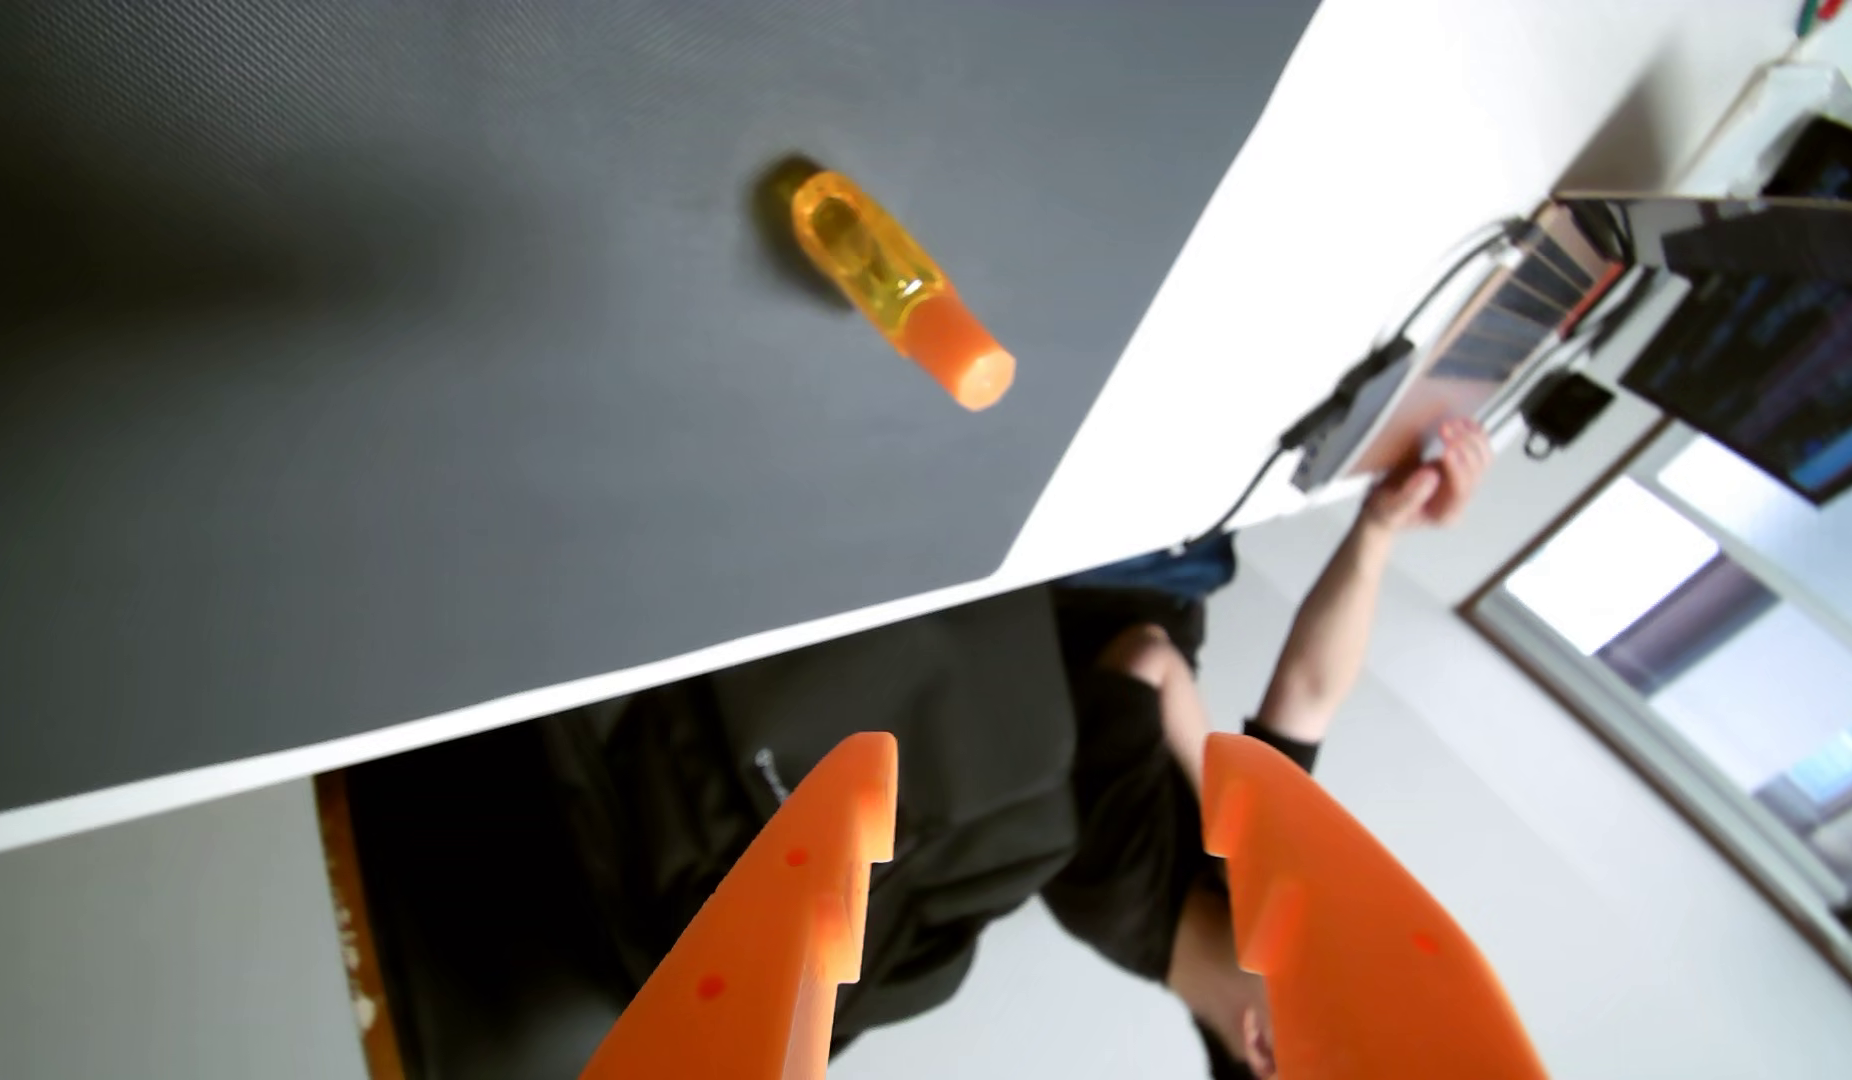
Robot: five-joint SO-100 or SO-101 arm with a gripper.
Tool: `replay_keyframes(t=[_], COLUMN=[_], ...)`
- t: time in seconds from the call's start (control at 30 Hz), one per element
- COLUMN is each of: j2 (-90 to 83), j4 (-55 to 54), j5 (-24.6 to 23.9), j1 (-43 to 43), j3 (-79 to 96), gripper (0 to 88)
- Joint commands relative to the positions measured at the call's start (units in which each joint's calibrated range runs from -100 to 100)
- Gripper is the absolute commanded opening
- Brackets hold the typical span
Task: Grab the eyedrops
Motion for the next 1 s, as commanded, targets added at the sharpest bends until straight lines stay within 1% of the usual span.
replay_keyframes(t=[0.0,0.17,0.3,0.43,0.7,0.97], j2=[10.63,21.5,29.05,37.04,51.56,55.89], j4=[2.96,9.71,13.86,16.72,17.15,16.37], j5=[2.52,5.98,8.02,9.64,12.68,13.78], j1=[-0.23,-0.39,-0.89,-0.89,-0.56,-0.89], j3=[-11.92,-24.8,-33.08,-37.76,-42.45,-43.08], gripper=[22.8,26.0,25.9,25.9,25.9,25.9])
